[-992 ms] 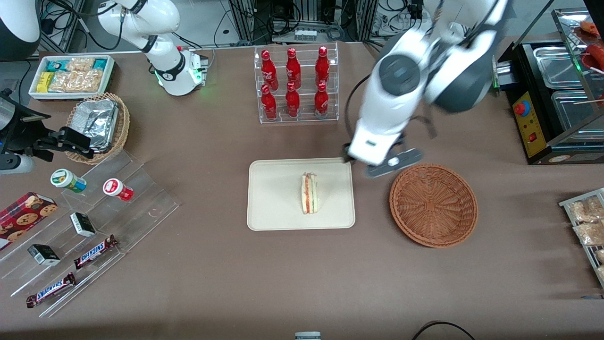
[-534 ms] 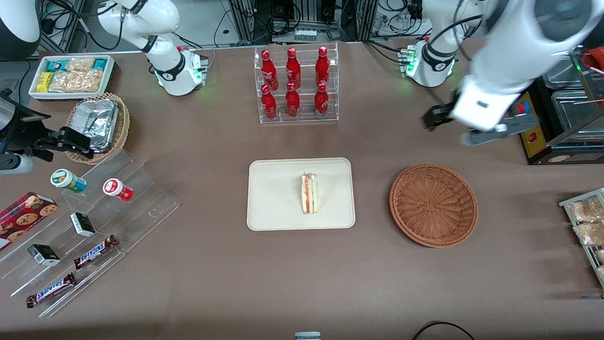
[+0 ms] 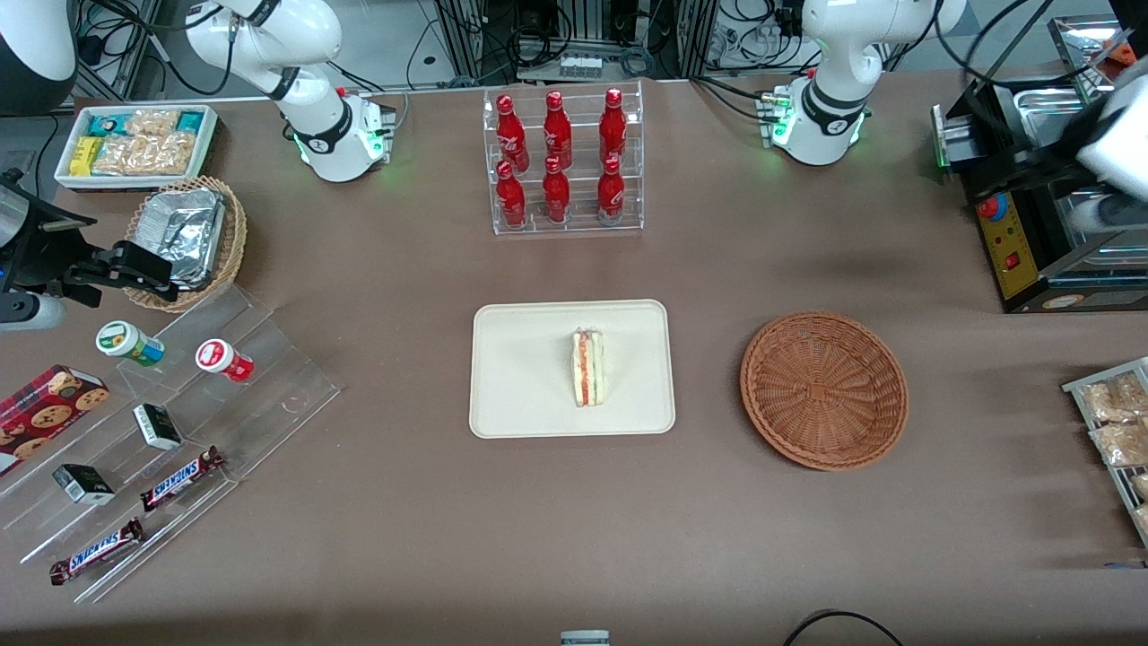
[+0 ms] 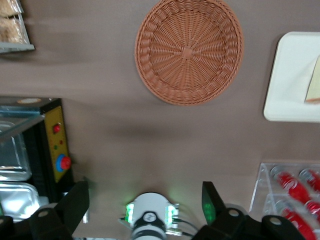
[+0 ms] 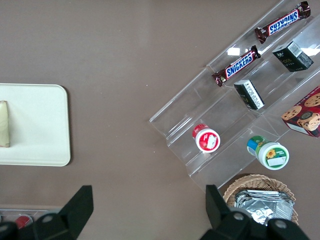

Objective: Place sandwich from basket to tray

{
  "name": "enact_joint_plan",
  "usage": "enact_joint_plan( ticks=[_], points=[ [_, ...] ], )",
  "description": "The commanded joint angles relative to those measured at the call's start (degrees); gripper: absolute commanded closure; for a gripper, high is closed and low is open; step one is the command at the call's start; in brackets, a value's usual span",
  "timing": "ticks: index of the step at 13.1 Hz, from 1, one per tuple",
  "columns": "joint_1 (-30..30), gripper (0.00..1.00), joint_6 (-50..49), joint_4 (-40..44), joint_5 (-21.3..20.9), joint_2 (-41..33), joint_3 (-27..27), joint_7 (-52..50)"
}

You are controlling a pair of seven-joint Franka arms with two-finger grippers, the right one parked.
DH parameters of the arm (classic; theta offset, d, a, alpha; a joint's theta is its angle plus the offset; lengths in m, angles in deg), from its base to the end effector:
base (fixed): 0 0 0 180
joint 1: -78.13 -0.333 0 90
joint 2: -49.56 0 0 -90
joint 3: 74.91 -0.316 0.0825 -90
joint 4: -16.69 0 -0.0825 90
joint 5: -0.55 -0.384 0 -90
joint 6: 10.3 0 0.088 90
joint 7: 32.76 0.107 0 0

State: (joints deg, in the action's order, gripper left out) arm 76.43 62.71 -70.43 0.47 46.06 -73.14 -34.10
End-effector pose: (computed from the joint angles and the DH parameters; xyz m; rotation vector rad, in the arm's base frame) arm 0.5023 -0.0010 0.6567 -3.1224 -0.0354 0.2899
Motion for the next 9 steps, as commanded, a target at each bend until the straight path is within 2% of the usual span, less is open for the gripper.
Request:
enact_joint_plan(
  ticks=[1, 5, 9],
  points=[
    [-1.72, 0.01, 0.55, -4.97, -0.62, -4.23, 0.95, 3.54],
    [1.78, 0.01, 1.35, -4.46, -2.55, -3.18, 1.04, 2.31],
    [1.96, 0.01, 0.73, -2.35, -1.95, -1.42, 1.04, 0.55]
  ],
)
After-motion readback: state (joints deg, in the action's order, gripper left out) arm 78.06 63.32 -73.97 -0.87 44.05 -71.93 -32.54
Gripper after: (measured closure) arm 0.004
